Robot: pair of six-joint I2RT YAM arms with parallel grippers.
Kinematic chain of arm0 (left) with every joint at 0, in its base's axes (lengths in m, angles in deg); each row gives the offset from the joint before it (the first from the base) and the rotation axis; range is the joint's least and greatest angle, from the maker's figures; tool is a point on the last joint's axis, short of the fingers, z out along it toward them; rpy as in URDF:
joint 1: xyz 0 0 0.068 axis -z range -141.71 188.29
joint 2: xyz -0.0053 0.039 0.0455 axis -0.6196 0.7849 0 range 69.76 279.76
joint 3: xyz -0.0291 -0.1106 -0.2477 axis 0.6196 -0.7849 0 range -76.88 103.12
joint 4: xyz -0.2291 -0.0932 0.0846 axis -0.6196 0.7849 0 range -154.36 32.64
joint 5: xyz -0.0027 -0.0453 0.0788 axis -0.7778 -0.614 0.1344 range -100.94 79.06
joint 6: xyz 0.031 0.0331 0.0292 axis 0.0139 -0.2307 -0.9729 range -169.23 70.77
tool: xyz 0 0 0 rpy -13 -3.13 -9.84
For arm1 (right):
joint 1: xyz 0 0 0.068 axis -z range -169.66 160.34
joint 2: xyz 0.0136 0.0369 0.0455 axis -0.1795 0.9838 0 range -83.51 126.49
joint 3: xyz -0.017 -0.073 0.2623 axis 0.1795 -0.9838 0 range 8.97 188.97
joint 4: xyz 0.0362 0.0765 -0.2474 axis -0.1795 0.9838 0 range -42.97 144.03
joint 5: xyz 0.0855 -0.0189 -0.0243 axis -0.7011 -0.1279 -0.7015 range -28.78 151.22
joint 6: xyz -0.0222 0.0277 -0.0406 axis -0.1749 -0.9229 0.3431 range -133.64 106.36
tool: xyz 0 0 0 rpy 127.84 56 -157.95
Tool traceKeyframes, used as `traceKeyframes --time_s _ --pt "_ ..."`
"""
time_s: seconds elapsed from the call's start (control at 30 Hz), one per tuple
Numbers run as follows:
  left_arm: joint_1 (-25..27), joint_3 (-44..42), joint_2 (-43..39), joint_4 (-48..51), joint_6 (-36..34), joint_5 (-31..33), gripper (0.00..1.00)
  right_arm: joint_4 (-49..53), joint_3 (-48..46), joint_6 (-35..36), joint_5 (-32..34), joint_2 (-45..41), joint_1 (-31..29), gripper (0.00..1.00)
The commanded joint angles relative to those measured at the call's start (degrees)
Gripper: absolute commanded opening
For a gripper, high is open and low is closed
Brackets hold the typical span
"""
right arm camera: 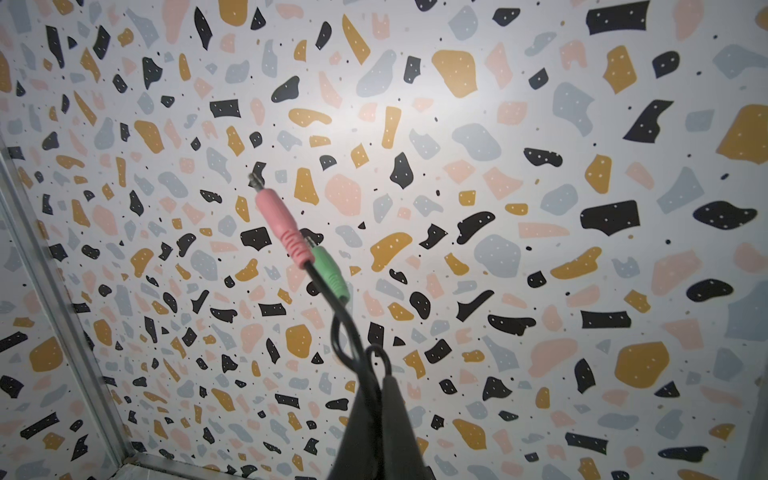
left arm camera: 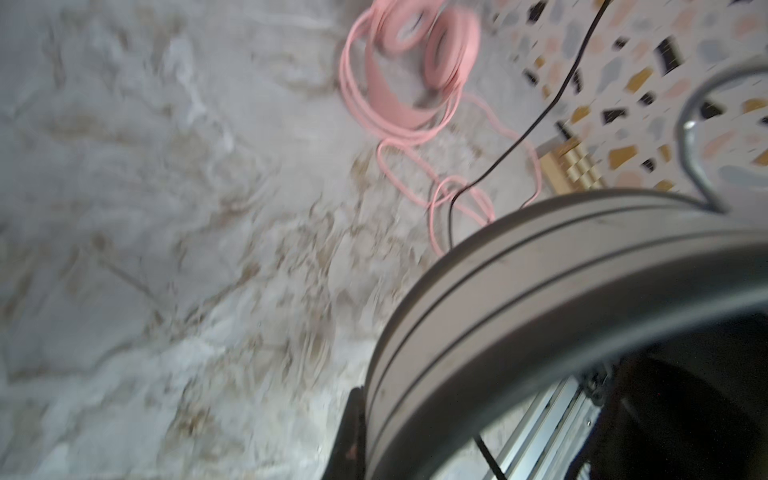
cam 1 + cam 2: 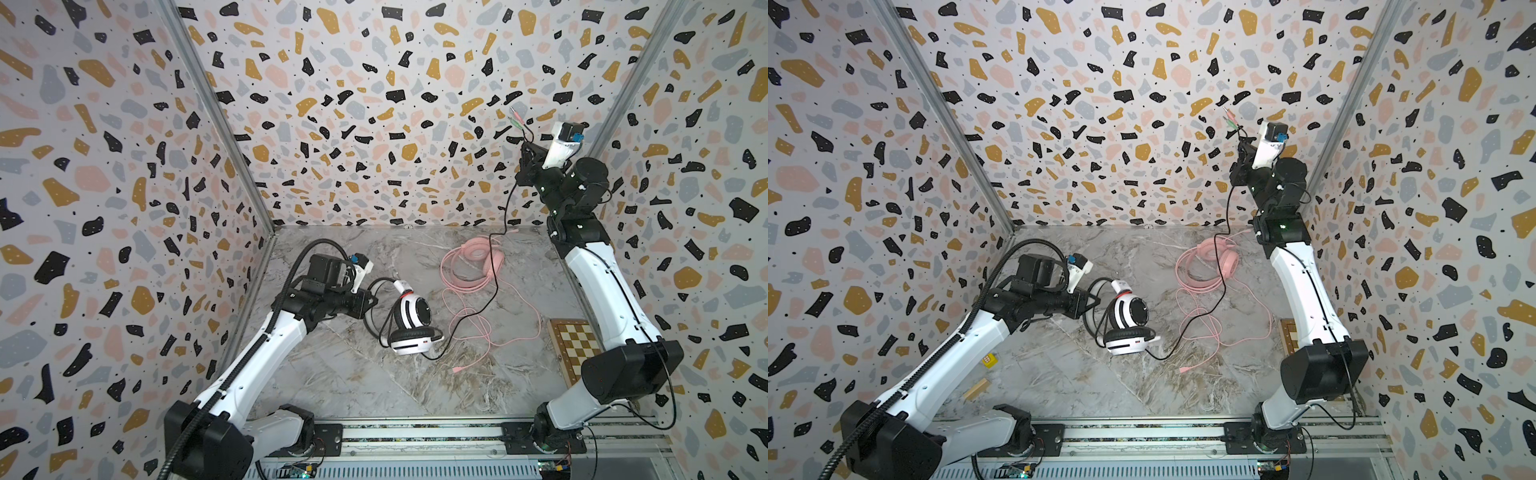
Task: Wrap the headphones
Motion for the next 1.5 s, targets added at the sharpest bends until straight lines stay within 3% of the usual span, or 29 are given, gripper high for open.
traceKeyframes --time_s 0.0,0.3,0.43,0.6,0.7,0.93,1.1,1.23,1.3,1.47 --pt "-0.26 1.61 -1.55 9.39 -2.82 2.75 0.0 2.83 4.39 0.57 -2.54 1.31 -0.08 0.0" --pt "-0.28 4.96 2.94 14.86 -3.73 11.89 0.0 4.61 7.41 -0.25 -5.49 4.69 -0.15 0.0" --pt "-0.26 5.25 4.68 14.77 -4.44 5.09 0.0 5.04 8.15 -1.01 -7.52 6.5 -1.1 0.0" --pt "-0.27 5.83 4.27 12.74 -2.4 8.05 0.0 9.39 7.79 -0.11 -10.74 9.11 -4.19 0.0" --pt "-0.35 5.93 3.69 11.23 -1.83 5.72 0.0 10.86 2.65 1.46 -9.85 9.79 -6.23 0.0" --pt "-1.4 6.37 3.02 10.86 -1.39 5.17 0.0 11.01 -8.91 0.32 -9.52 10.83 -6.49 0.0" --pt "-2.05 4.39 2.07 9.68 -1.15 4.46 0.0 14.68 -9.02 1.39 -7.82 13.28 -6.19 0.01" --pt "-3.53 2.78 0.58 7.0 0.14 3.51 0.0 26.24 0.72 3.79 -8.41 21.71 -5.88 0.28" --pt "-4.18 2.46 0.11 6.13 0.51 2.76 0.0 29.95 3.31 4.92 -8.89 23.57 -5.79 0.36" --pt "-5.55 0.93 -0.07 4.32 0.8 1.79 0.0 28.88 -3.28 5.61 -9.03 18.44 -5.99 0.57"
